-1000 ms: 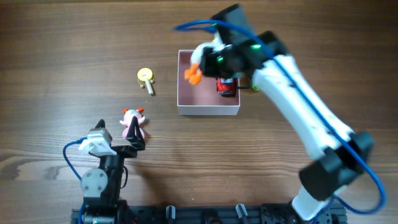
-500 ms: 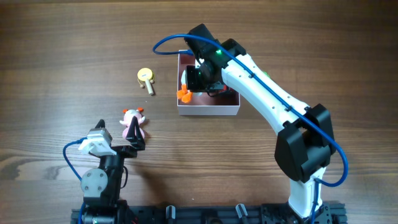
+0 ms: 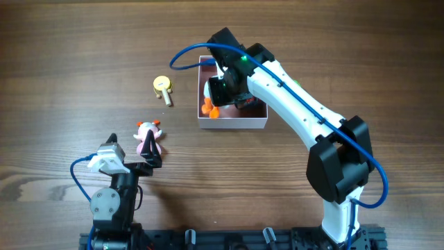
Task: Pack container
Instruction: 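Lift the duck and carry it left over the white box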
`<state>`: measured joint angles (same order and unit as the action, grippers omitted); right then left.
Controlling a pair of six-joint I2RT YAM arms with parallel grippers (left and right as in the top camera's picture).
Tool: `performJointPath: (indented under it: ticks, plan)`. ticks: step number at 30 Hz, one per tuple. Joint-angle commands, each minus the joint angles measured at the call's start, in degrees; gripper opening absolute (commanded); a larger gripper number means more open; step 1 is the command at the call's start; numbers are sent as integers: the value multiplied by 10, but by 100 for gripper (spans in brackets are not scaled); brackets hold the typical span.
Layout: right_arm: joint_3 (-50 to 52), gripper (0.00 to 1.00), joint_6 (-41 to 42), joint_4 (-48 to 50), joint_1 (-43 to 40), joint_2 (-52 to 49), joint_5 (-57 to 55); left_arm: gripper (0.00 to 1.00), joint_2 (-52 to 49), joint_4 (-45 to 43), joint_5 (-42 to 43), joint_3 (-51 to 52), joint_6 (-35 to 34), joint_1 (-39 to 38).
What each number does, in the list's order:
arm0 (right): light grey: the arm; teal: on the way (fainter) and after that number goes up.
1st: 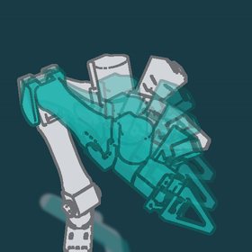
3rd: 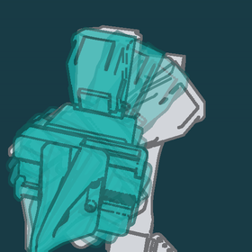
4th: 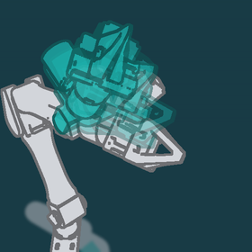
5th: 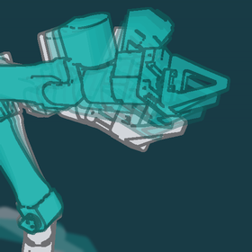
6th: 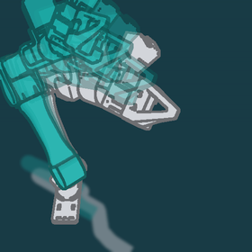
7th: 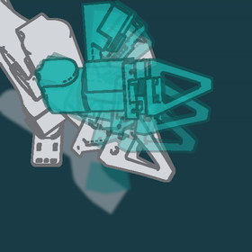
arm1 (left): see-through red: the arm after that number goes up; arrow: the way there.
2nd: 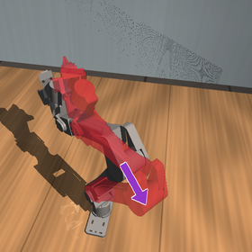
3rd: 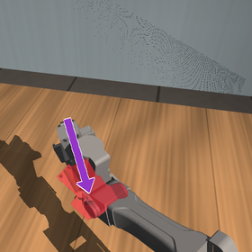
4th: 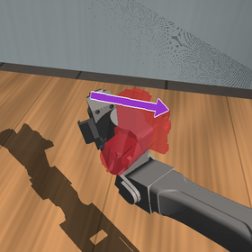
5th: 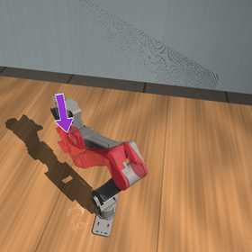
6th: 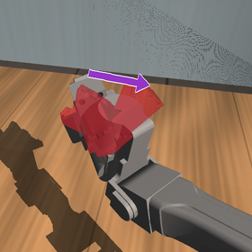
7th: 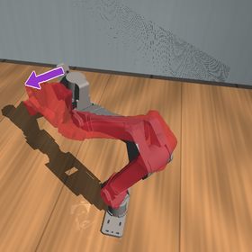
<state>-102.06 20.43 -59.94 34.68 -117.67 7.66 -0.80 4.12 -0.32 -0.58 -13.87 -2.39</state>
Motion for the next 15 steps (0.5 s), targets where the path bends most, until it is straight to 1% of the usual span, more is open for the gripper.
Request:
performJointPath:
  ticks: [1,6,10,12,15]
  plan:
    - [-6,38,-59,-10,0,-3,-8,100,4,0,-2,3,-3,3]
    - [-6,38,-85,-14,0,-3,-8,100,4,0,-2,3,-3,3]
    - [-6,38,-89,-13,0,-3,-8,100,4,0,-2,3,-3,3]
    - [-6,40,-94,-12,0,-3,-8,100,4,0,-2,3,-3,3]
    - [-6,46,-96,-12,0,-3,-6,100,4,0,-2,3,-3,3]
